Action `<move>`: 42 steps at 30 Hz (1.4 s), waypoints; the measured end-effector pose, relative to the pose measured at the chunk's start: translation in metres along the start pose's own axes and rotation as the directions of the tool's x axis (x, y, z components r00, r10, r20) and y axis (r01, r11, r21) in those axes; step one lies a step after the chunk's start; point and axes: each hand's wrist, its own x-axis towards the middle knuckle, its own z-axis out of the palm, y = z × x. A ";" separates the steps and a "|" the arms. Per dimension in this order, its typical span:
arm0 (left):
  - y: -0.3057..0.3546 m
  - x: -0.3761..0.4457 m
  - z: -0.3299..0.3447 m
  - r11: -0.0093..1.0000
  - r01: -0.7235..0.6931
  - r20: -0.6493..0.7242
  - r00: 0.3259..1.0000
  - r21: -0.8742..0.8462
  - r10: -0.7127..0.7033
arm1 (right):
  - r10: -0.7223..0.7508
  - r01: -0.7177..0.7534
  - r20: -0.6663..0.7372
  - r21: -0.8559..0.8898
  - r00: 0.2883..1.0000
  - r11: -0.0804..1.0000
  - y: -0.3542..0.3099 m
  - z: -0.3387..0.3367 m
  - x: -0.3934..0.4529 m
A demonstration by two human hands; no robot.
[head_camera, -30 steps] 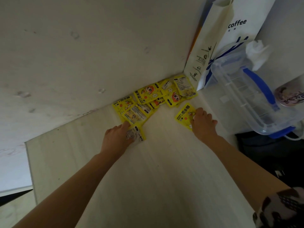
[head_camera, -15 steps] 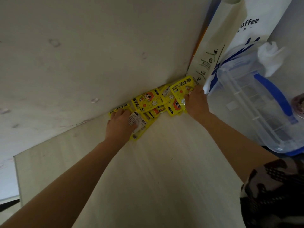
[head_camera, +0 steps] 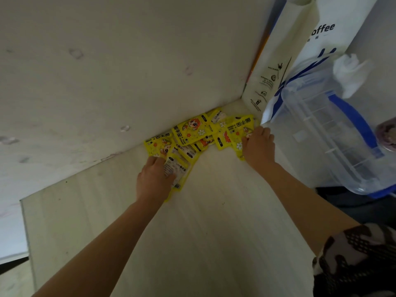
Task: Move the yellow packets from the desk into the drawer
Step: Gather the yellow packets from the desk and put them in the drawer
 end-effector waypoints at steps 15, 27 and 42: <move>-0.033 -0.036 -0.013 0.996 0.085 -0.011 0.996 -0.038 -0.086 | 0.342 -0.369 0.149 0.232 0.928 0.900 -0.015 -0.018 0.008; -0.038 -0.026 -0.025 0.914 0.262 -0.011 0.960 -0.309 -0.279 | 0.290 -0.293 0.091 0.528 0.953 0.797 -0.006 -0.023 0.001; -0.021 0.015 -0.028 0.833 0.230 -0.038 0.957 -0.503 -0.288 | 0.042 -0.274 0.299 0.798 0.953 0.537 -0.061 -0.040 0.003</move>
